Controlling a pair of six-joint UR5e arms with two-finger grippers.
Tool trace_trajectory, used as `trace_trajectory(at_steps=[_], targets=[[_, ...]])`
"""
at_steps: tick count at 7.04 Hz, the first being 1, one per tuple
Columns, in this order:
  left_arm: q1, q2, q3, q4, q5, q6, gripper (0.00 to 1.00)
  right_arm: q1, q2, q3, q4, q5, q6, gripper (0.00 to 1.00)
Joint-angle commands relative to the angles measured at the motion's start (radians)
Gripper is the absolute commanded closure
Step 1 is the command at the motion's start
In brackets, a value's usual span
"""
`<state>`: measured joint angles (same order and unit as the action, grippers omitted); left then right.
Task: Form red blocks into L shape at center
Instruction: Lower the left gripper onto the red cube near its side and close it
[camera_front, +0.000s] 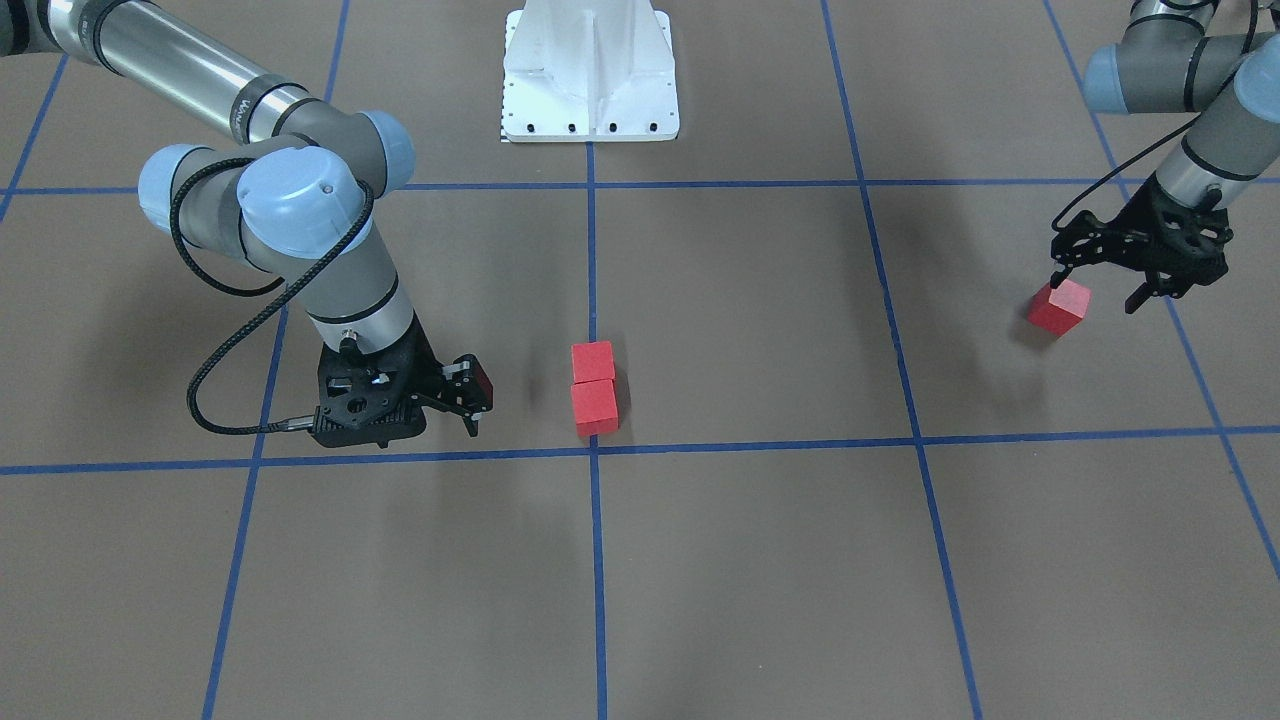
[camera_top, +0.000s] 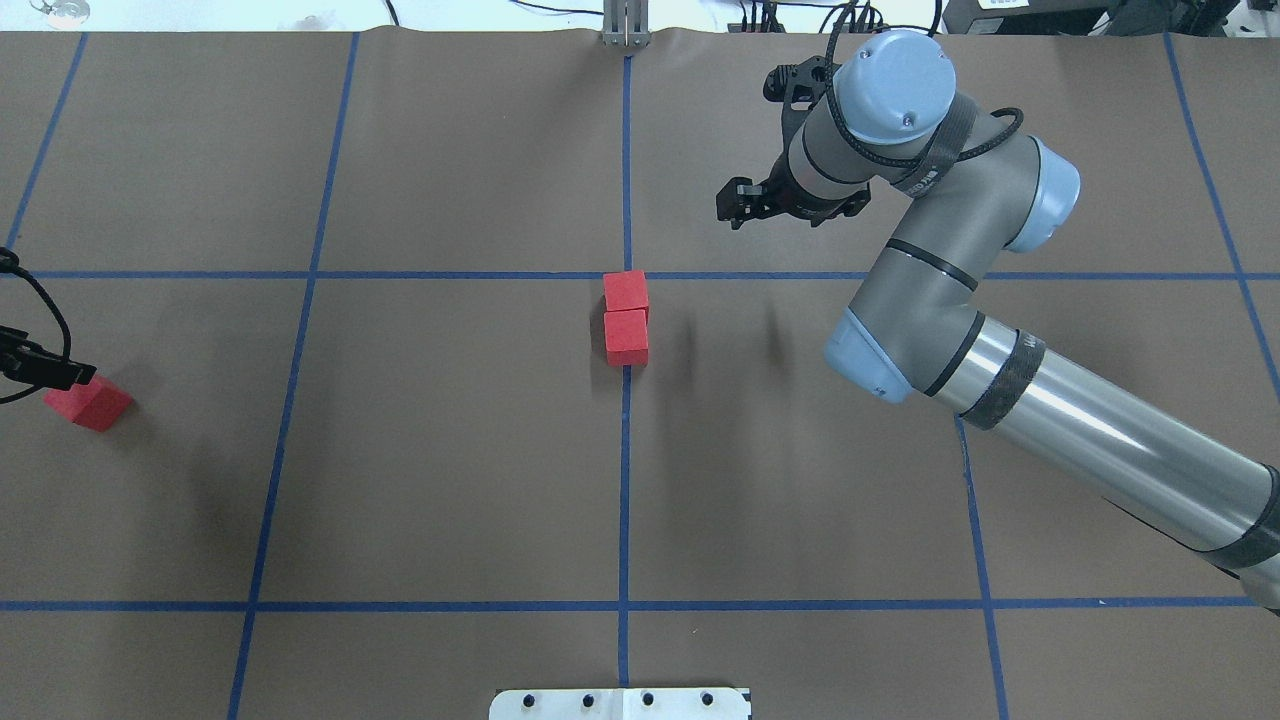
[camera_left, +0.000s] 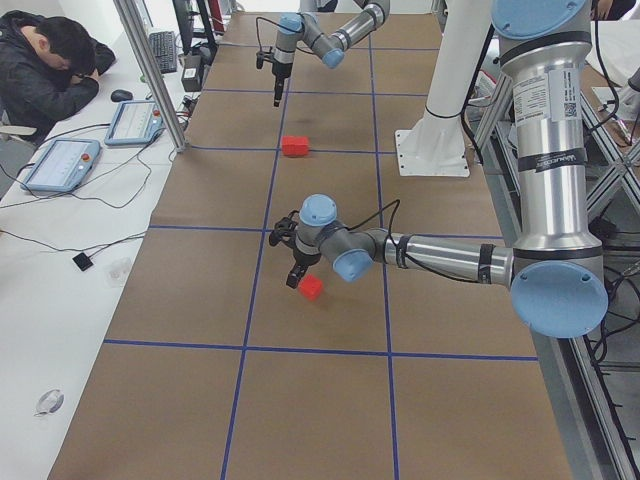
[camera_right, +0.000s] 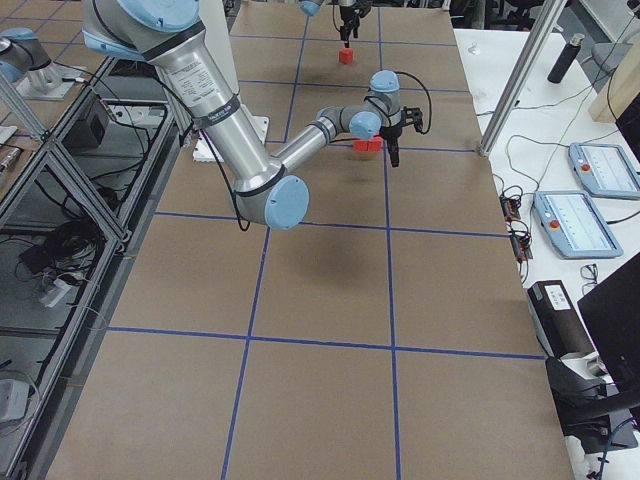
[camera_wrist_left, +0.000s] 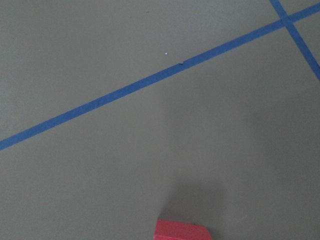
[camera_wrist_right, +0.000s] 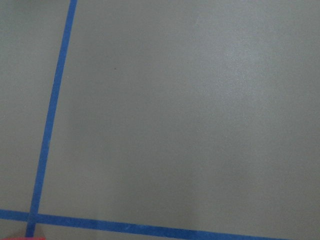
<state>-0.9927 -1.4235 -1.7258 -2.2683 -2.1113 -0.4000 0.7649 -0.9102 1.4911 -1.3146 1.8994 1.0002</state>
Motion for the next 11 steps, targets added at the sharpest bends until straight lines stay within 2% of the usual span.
trace_trajectory(at_steps=[1,8,11], targets=[[0.028,-0.005,0.064,-0.060,0.001,-0.006,0.00,-0.001,-0.007,0.000,0.000,0.001,0.000,0.01],[0.060,-0.005,0.097,-0.071,-0.003,-0.017,0.00,-0.001,-0.015,0.000,0.000,0.001,-0.003,0.01],[0.068,-0.014,0.100,-0.062,-0.001,-0.016,0.03,-0.001,-0.021,0.000,0.000,0.000,-0.005,0.01]])
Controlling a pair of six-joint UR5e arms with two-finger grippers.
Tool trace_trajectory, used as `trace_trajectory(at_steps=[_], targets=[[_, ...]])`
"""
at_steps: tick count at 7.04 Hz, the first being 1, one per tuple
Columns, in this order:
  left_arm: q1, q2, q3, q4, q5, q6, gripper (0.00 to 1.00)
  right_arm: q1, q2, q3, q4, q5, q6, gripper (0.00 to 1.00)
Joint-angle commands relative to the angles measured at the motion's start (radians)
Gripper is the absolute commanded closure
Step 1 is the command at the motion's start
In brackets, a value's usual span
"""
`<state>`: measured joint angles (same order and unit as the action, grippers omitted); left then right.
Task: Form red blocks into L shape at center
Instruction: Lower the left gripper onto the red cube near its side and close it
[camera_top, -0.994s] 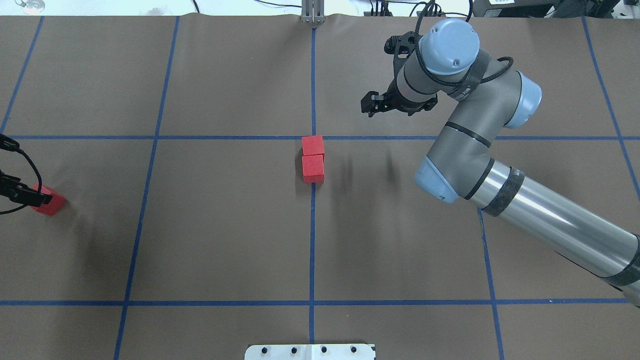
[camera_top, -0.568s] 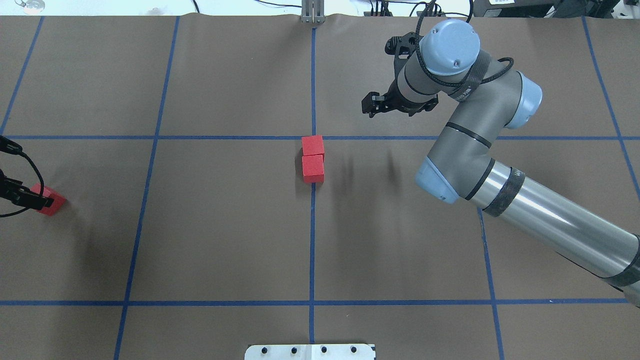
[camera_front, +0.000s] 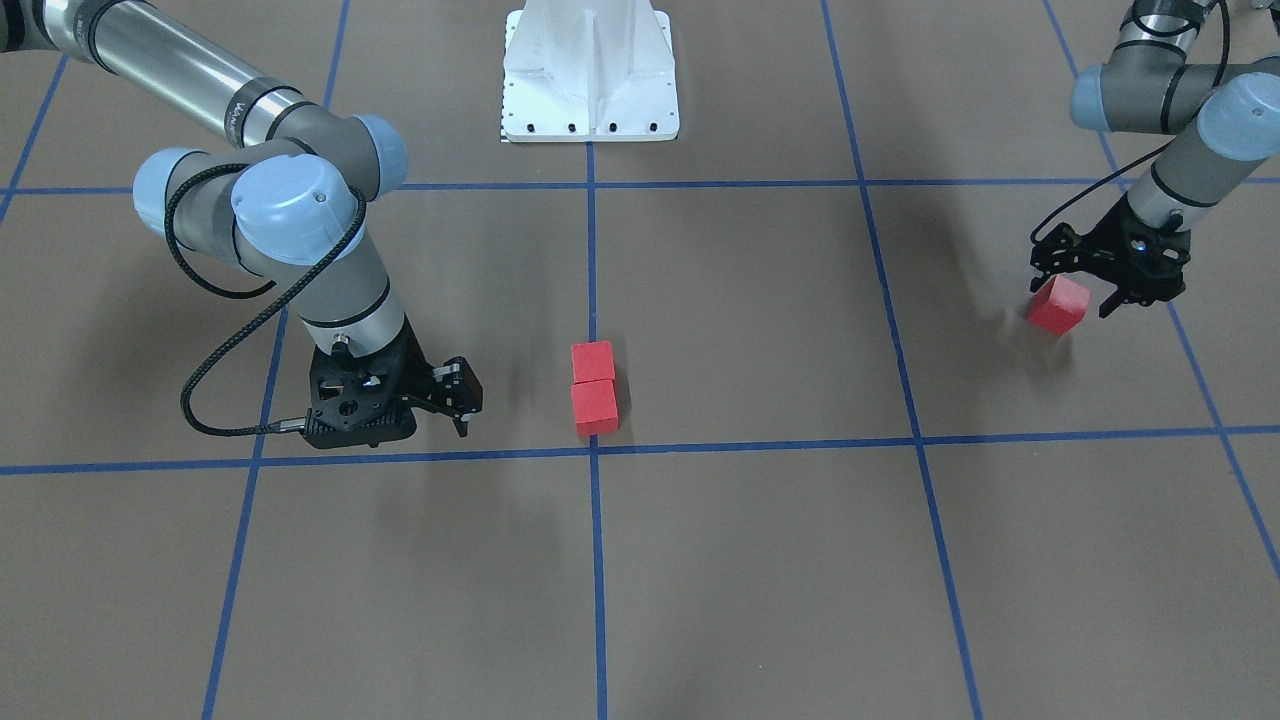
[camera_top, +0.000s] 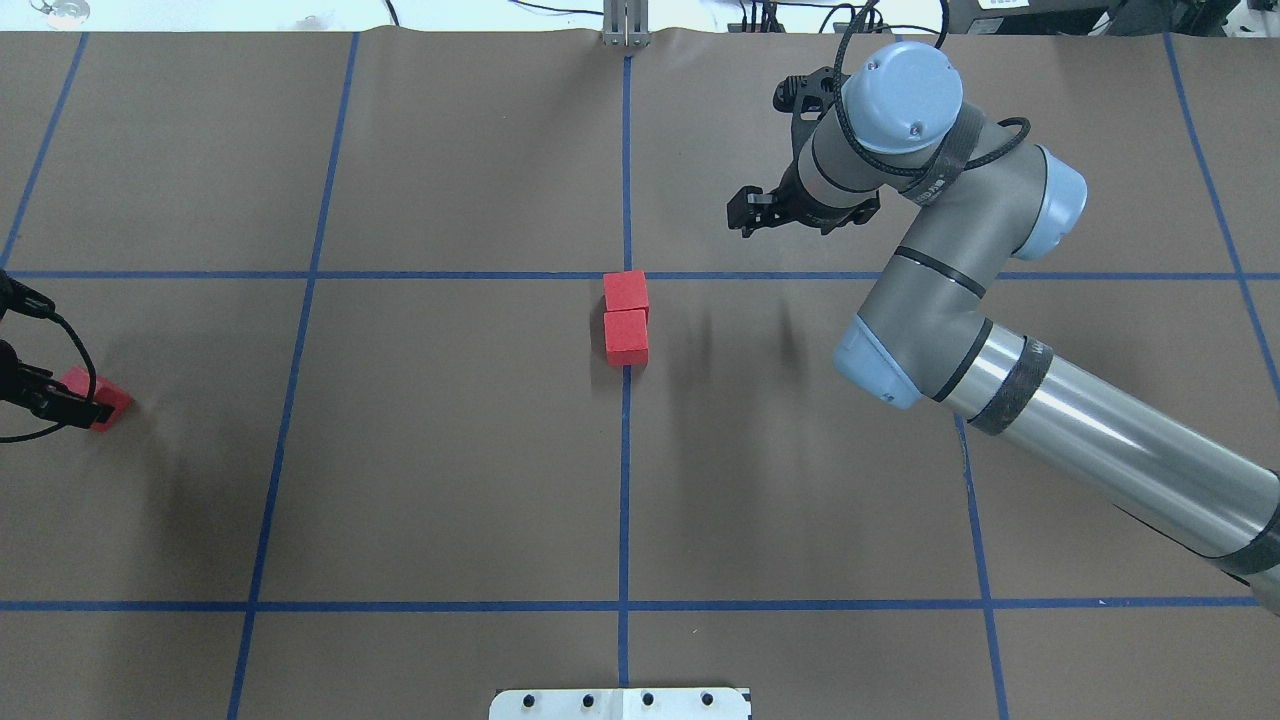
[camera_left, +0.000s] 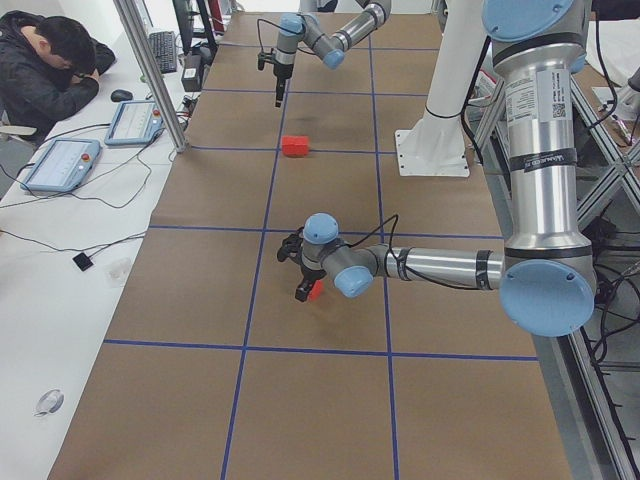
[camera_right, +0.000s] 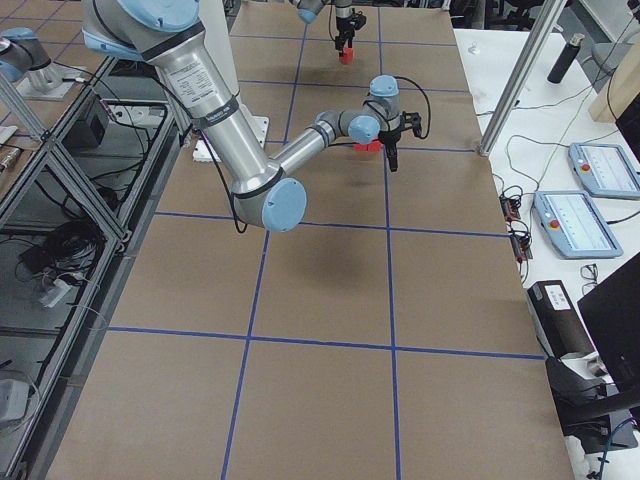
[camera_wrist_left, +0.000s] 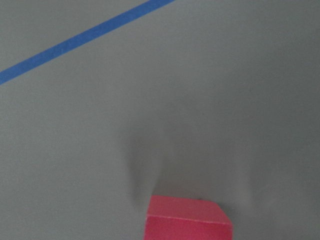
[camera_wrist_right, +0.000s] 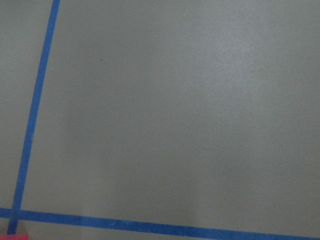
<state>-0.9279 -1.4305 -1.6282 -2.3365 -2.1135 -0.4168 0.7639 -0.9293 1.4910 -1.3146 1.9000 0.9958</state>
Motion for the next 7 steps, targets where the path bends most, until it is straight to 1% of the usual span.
trace_trajectory(at_steps=[1,3,4,5,6,7], targets=[[0.008,-0.019,0.017,0.002,0.000,0.001,0.10,0.000,-0.005,0.000,0.000,-0.001,-0.002,0.01],[0.008,-0.024,0.021,0.002,0.001,0.004,0.35,-0.005,-0.008,0.000,0.000,-0.001,0.000,0.01],[0.009,-0.027,0.019,0.002,0.003,0.006,0.40,-0.005,-0.016,0.000,0.002,0.001,0.000,0.01],[0.008,-0.031,0.021,0.002,0.003,0.007,0.55,-0.008,-0.022,0.002,0.003,-0.001,0.001,0.01],[0.006,-0.031,0.011,0.003,-0.002,0.009,0.80,-0.008,-0.025,-0.002,0.002,-0.001,0.000,0.01],[0.003,-0.031,0.001,0.009,-0.029,0.007,1.00,-0.009,-0.025,-0.003,0.002,-0.001,0.000,0.01]])
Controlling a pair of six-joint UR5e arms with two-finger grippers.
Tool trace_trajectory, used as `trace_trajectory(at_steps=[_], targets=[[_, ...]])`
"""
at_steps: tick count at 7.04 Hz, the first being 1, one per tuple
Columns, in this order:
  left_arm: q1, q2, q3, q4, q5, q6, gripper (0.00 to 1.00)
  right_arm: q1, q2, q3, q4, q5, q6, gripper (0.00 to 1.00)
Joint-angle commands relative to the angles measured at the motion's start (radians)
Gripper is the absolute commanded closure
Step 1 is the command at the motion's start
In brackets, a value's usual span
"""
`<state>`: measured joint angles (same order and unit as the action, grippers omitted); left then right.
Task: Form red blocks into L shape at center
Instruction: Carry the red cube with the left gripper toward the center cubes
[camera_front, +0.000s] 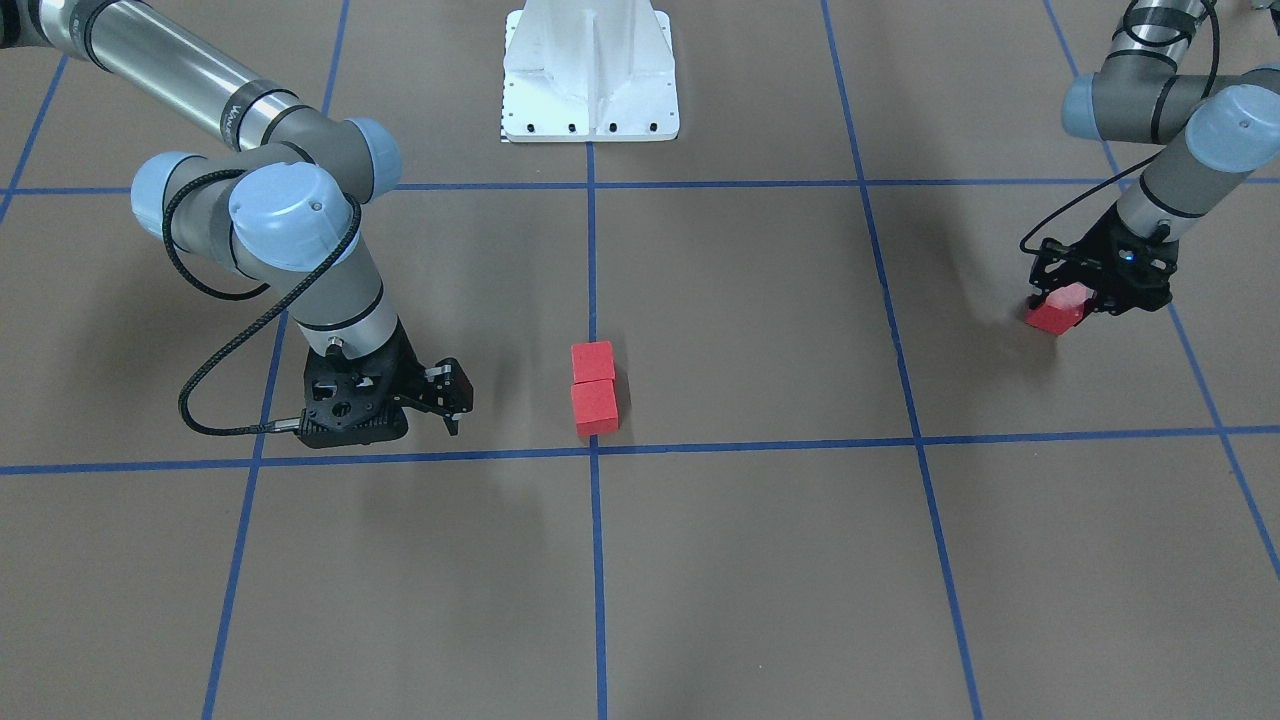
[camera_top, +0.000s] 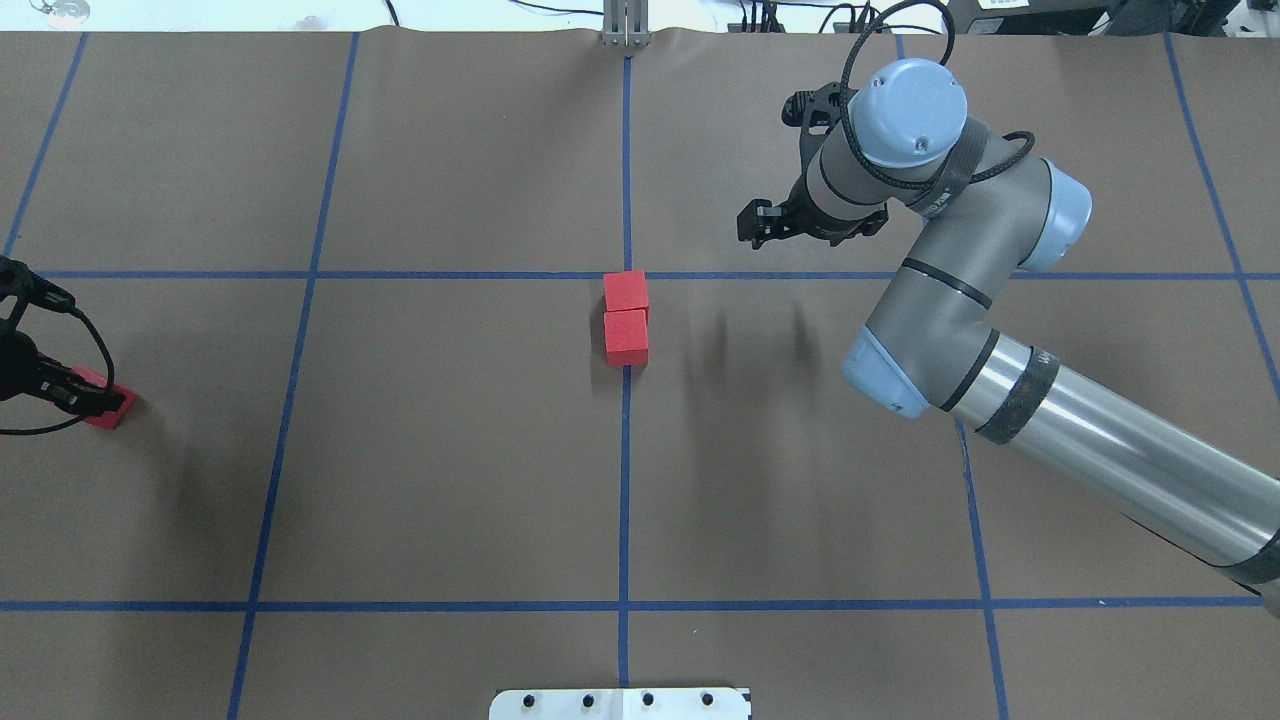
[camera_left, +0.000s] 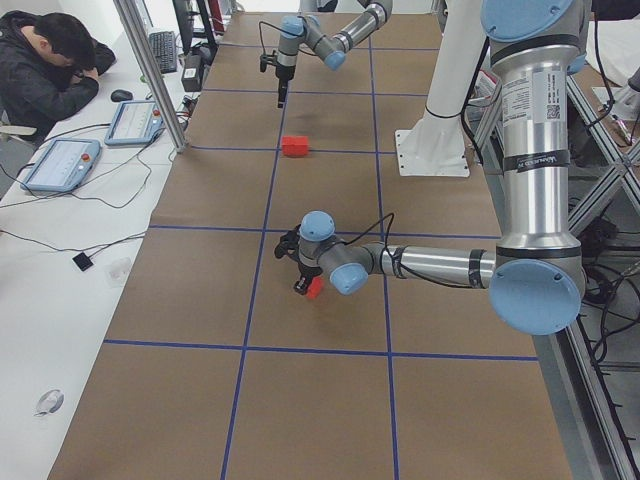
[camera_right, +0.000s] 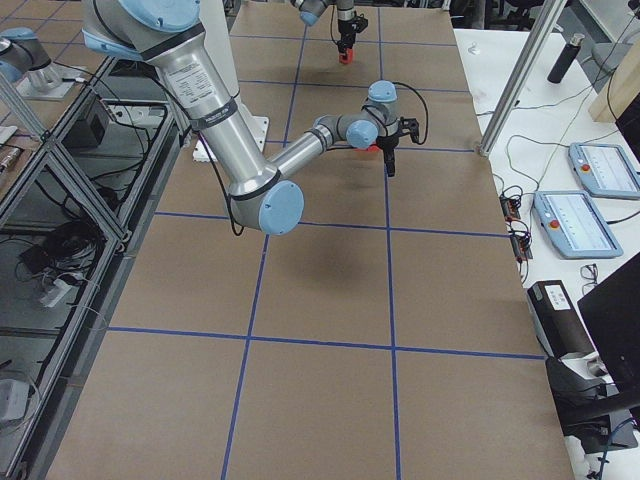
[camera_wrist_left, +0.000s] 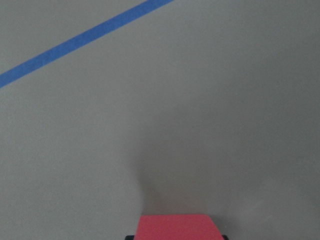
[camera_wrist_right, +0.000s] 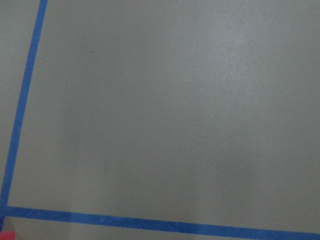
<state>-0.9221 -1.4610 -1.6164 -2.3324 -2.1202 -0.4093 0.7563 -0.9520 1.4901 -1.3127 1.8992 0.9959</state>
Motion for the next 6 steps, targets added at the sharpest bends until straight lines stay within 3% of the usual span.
trace_trajectory(at_steps=[1,3,4,5,6], targets=[[-0.020,0.007,-0.022,0.008,-0.041,-0.005,1.00,-0.003,-0.001,-0.002,0.000,0.000,0.001,0.01],[-0.194,0.022,-0.022,0.046,-0.046,-0.075,1.00,-0.011,0.002,-0.002,0.001,-0.003,0.007,0.01],[-0.280,0.004,-0.013,0.051,-0.096,0.014,1.00,-0.012,0.002,-0.001,0.001,-0.003,0.010,0.01],[-0.290,-0.045,-0.031,0.136,-0.212,0.050,1.00,-0.012,0.002,-0.002,0.001,-0.003,0.010,0.01],[-0.290,-0.098,-0.051,0.274,-0.213,0.005,1.00,-0.014,-0.002,-0.004,0.000,-0.003,0.007,0.01]])
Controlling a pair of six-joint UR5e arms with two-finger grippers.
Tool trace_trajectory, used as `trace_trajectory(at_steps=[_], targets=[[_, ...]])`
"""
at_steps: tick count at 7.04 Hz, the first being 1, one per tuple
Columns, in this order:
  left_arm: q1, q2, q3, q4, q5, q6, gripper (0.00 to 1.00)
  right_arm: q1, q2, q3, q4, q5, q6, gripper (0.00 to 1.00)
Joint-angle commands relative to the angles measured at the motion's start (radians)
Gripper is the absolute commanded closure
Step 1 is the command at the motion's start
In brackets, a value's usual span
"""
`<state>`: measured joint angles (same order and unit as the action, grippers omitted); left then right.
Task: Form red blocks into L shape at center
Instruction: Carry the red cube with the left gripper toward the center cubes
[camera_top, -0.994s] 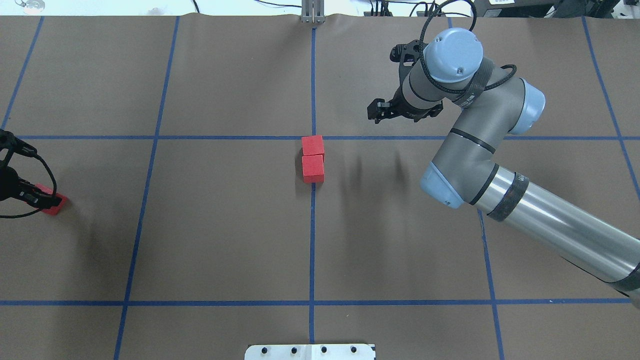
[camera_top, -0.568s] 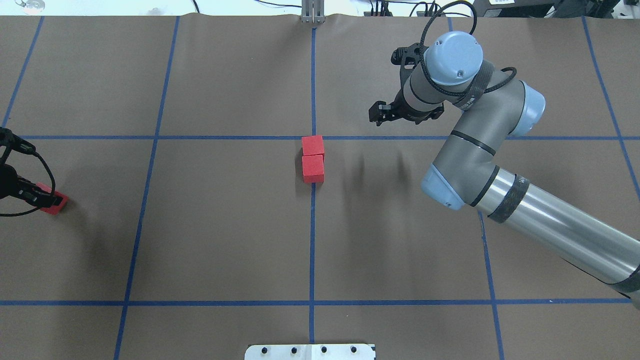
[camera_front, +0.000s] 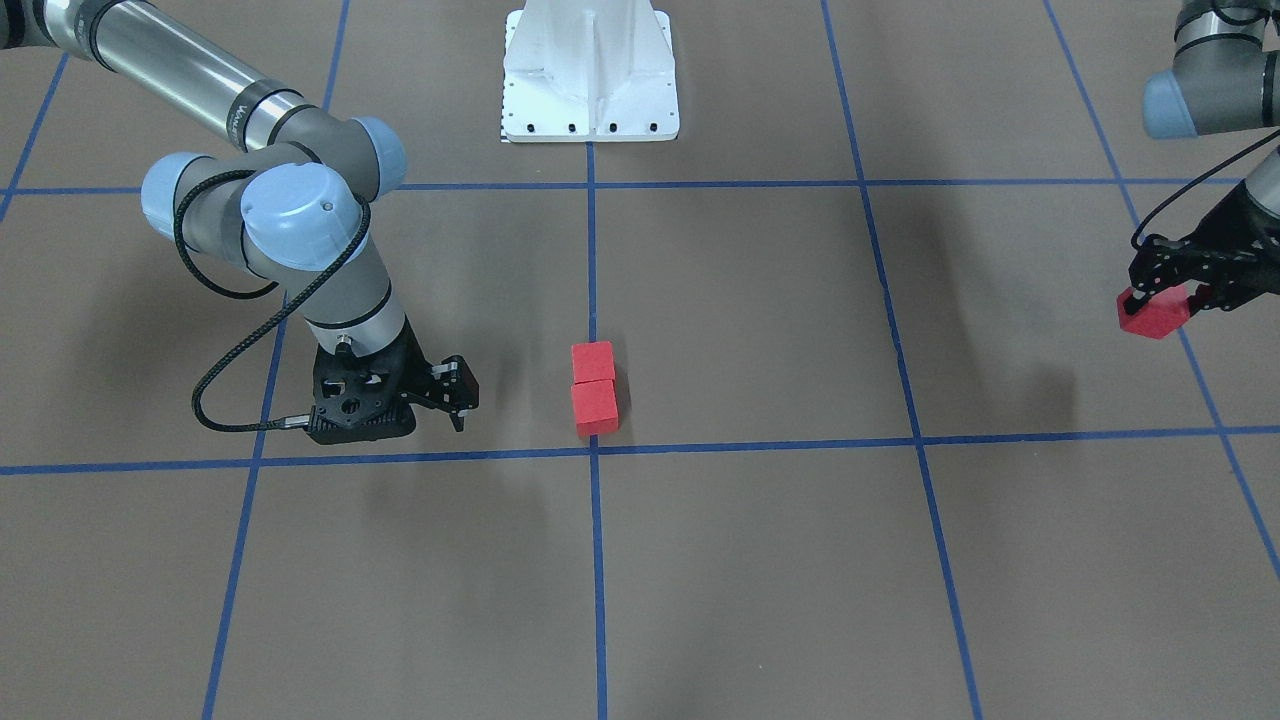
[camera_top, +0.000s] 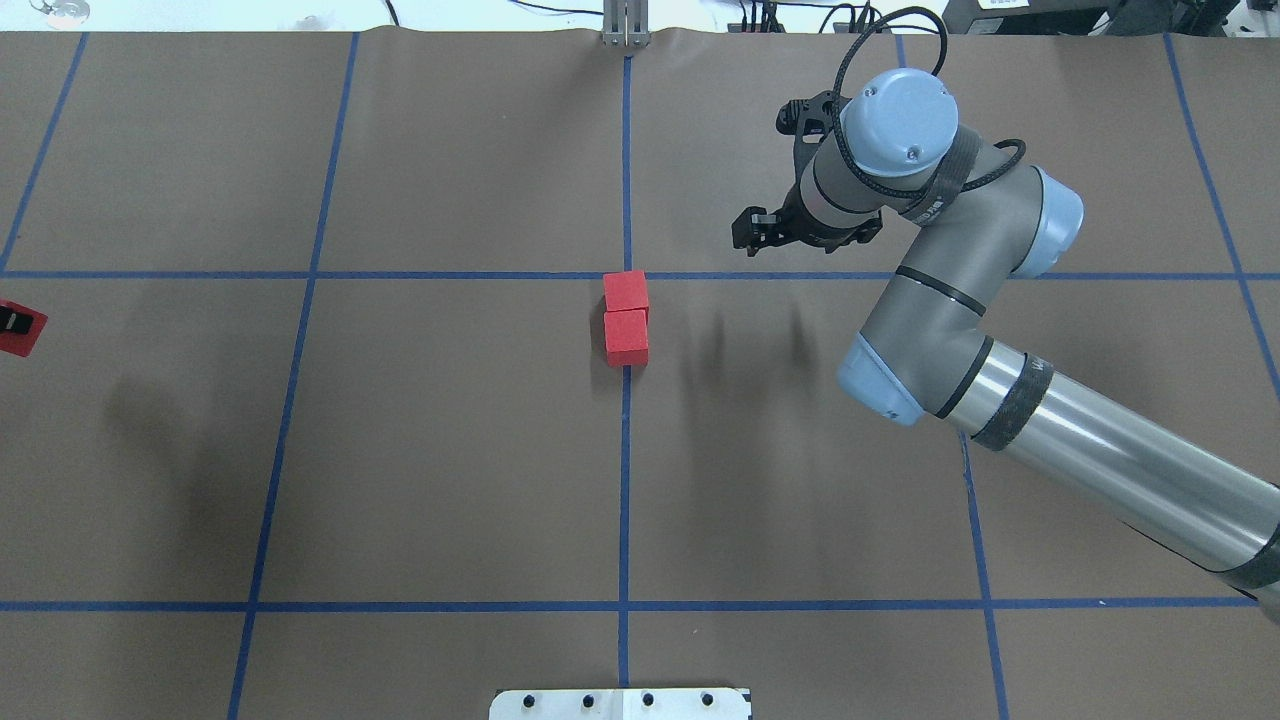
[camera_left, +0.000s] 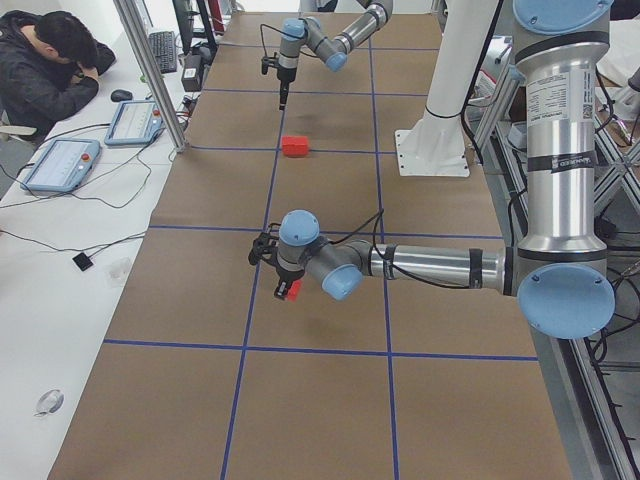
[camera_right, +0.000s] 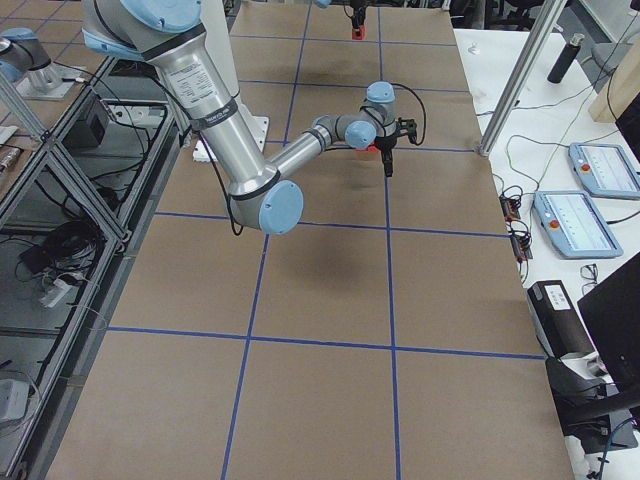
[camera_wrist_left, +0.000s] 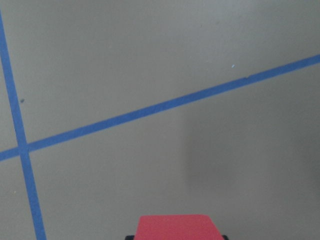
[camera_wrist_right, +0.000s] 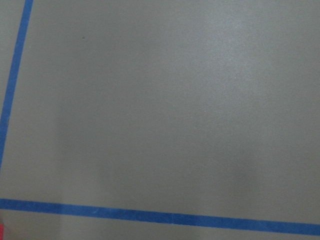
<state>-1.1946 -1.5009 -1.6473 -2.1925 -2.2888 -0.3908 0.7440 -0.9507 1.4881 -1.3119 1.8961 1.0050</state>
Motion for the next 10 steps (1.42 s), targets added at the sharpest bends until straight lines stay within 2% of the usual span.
trace_trajectory(at_steps=[1,4,5,6,8,9,10], targets=[[-0.017,-0.111,-0.055,0.219,-0.043,-0.105,1.00,-0.002,-0.008,-0.003,0.000,-0.002,-0.003,0.01],[-0.010,-0.212,-0.057,0.300,-0.043,-0.320,0.99,-0.006,-0.013,-0.005,0.023,-0.021,-0.003,0.01],[0.016,-0.246,-0.051,0.303,-0.040,-0.409,0.90,-0.005,-0.046,-0.031,0.133,-0.023,-0.002,0.01],[0.051,-0.278,-0.051,0.303,-0.035,-0.516,0.90,0.004,-0.048,-0.043,0.163,-0.019,0.000,0.01],[0.183,-0.356,-0.042,0.306,0.094,-0.803,0.89,0.052,-0.048,-0.042,0.128,0.039,0.000,0.01],[0.266,-0.408,-0.022,0.319,0.168,-0.973,0.90,0.092,-0.039,-0.040,0.070,0.099,-0.002,0.01],[0.329,-0.495,0.010,0.394,0.217,-1.102,0.89,0.130,-0.037,-0.035,-0.026,0.166,-0.011,0.01]])
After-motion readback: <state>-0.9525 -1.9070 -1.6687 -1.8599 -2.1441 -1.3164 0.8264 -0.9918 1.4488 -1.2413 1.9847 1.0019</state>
